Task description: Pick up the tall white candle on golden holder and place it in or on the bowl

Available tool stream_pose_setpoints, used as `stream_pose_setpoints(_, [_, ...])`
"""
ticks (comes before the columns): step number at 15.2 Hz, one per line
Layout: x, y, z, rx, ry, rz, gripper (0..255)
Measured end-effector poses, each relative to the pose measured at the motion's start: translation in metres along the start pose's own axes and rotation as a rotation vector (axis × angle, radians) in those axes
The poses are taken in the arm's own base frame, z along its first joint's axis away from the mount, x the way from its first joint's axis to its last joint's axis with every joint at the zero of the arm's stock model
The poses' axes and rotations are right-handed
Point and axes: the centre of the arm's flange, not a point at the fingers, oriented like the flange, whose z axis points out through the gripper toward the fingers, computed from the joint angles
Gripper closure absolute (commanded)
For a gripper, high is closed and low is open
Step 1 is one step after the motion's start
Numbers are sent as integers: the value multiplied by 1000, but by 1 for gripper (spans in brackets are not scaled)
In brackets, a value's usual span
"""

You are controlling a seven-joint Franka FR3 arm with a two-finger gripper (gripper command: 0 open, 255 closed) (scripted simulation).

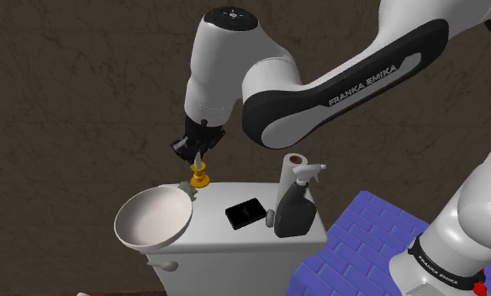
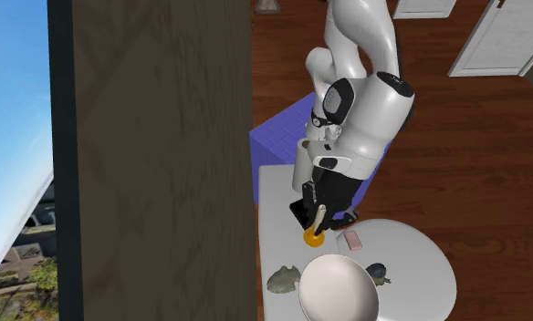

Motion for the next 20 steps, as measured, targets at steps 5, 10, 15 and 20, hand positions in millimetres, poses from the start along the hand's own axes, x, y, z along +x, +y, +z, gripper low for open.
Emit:
stream_pose_setpoints(5, [12, -63, 10, 1, 0, 0, 255])
stream_pose_setpoints(10, [25, -117, 25, 0, 1, 1, 255])
stream_pose_setpoints(15, [14, -120, 48, -1, 1, 1, 255])
stream_pose_setpoints(20, [4, -119, 71, -2, 1, 2, 255])
